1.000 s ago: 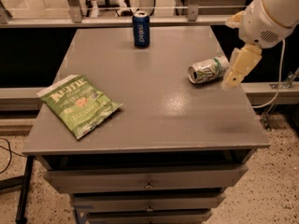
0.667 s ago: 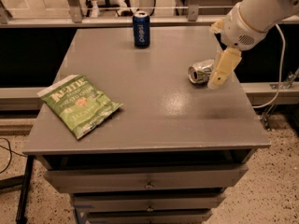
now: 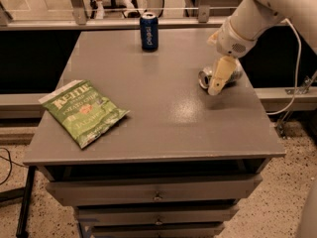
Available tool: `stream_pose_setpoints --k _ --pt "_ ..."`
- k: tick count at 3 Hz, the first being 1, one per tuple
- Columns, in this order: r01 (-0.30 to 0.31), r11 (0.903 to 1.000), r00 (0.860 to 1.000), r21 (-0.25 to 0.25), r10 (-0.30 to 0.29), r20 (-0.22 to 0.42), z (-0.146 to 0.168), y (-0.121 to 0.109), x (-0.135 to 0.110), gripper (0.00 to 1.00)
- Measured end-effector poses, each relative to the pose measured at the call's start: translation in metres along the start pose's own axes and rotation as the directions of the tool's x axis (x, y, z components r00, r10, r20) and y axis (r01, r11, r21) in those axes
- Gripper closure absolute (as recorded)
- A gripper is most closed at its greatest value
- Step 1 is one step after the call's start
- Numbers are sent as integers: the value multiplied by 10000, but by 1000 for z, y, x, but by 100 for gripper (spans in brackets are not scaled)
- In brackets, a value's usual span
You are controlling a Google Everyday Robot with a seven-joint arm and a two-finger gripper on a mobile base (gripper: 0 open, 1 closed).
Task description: Place 7up can upright
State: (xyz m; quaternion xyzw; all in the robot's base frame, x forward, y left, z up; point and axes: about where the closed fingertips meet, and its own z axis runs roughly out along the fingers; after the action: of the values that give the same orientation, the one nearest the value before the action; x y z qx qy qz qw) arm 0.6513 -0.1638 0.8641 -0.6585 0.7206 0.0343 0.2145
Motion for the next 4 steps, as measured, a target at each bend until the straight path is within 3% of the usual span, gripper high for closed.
stream_pose_setpoints --k 1,2,4 --pt "10 9993 9999 -386 -16 -132 20 -5 4 0" --pt "100 9978 9996 -661 -116 -240 32 -5 9 15" --pt "267 9969 9995 -744 -276 -121 26 -6 10 61"
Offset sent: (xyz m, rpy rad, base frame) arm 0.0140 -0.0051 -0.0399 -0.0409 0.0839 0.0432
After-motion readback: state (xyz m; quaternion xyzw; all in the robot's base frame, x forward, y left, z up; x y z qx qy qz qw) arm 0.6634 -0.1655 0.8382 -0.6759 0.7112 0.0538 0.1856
